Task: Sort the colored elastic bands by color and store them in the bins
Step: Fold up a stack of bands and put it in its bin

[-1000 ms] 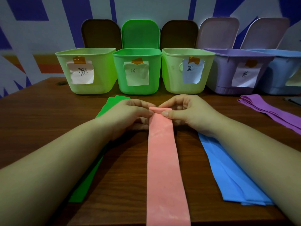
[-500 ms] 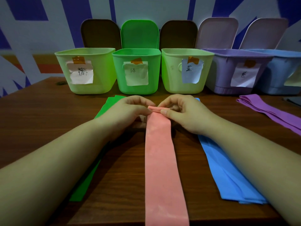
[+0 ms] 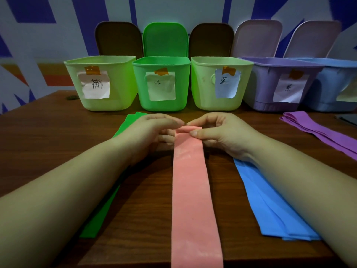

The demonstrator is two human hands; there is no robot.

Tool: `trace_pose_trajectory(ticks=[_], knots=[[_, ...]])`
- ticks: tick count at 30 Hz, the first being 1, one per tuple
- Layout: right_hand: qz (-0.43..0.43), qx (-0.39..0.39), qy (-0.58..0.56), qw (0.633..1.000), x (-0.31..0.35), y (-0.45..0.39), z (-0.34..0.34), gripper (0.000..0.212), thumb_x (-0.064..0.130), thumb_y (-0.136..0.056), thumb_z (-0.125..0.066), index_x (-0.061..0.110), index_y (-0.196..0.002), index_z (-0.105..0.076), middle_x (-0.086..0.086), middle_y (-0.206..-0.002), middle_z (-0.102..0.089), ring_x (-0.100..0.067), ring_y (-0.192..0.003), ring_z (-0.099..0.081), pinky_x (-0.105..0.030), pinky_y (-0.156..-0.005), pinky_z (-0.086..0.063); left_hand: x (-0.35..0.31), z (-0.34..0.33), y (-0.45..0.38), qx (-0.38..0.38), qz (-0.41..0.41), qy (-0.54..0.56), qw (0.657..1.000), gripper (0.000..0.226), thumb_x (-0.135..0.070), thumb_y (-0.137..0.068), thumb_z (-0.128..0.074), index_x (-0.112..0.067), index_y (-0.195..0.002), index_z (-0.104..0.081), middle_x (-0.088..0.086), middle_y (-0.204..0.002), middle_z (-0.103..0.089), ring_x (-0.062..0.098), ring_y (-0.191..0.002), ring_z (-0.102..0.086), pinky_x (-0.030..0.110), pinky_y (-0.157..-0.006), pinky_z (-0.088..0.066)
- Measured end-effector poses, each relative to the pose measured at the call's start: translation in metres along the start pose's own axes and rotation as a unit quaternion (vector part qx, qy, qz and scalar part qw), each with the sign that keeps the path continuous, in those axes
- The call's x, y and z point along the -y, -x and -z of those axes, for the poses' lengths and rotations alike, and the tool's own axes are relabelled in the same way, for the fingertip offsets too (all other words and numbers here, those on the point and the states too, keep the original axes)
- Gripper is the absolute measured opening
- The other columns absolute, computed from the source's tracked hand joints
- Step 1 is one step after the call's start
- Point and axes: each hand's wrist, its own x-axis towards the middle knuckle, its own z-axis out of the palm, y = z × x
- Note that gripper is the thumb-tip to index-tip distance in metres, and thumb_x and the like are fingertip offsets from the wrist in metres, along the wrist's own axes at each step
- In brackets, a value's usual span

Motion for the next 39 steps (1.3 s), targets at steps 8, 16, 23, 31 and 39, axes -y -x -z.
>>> trace_pose_trajectory(ticks=[8, 16, 23, 31, 39], knots=[[-0.026, 0.015, -0.031, 0.999, 0.004, 0.002, -0.001, 0.016, -0.002, -0.079, -0.065, 0.01, -0.09, -0.068, -0.012, -0.096, -0.068, -0.021, -0.091, -0.065, -0.03, -0.084, -0.055, 0.001, -0.001, 0.0, -0.014, -0.004, -0.041, 0.999, 0.011, 0.0, -0.081, -0.062, -0.01, -0.084, -0.064, 0.006, -0.068, -0.059, 0.007, -0.052, -0.056, 0.015, -0.045, -0.049], [-0.031, 0.017, 0.051, 0.998, 0.004, 0.002, -0.001, 0.011, 0.017, -0.088, -0.061, 0.008, -0.086, -0.068, -0.003, -0.06, -0.061, -0.008, -0.053, -0.055, -0.018, -0.053, -0.051, -0.002, 0.006, 0.002, 0.007, -0.048, -0.095, 0.994, 0.02, -0.001, -0.079, -0.064, -0.015, -0.093, -0.062, 0.006, -0.072, -0.064, 0.008, -0.057, -0.058, 0.015, -0.05, -0.051], [-0.01, 0.036, 0.05, 0.998, 0.005, 0.005, 0.001, 0.013, 0.006, -0.084, -0.065, 0.004, -0.097, -0.067, -0.004, -0.072, -0.065, -0.003, -0.057, -0.06, -0.012, -0.051, -0.046, -0.001, 0.005, 0.0, 0.033, 0.032, -0.054, 0.997, 0.018, 0.003, -0.083, -0.059, -0.012, -0.094, -0.062, 0.007, -0.071, -0.063, 0.007, -0.052, -0.059, 0.02, -0.053, -0.055], [-0.019, 0.053, 0.051, 0.997, 0.007, 0.007, -0.001, 0.016, 0.002, -0.078, -0.069, 0.007, -0.092, -0.065, -0.002, -0.075, -0.068, -0.009, -0.071, -0.068, -0.019, -0.066, -0.057, -0.002, 0.009, 0.001, 0.087, 0.058, -0.094, 0.99, 0.021, -0.017, -0.066, -0.066, -0.011, -0.086, -0.065, 0.0, -0.062, -0.066, 0.004, -0.056, -0.064, 0.018, -0.054, -0.056], [-0.061, 0.1, 0.082, 0.99, 0.012, 0.01, -0.003, 0.034, 0.037, -0.058, -0.067, 0.008, -0.072, -0.059, -0.005, -0.058, -0.058, -0.012, -0.051, -0.056, -0.02, -0.05, -0.05, -0.005, 0.01, 0.004, 0.092, 0.021, -0.07, 0.993, 0.029, -0.006, -0.059, -0.067, -0.008, -0.087, -0.066, 0.007, -0.076, -0.071, 0.011, -0.065, -0.069, 0.019, -0.057, -0.057]])
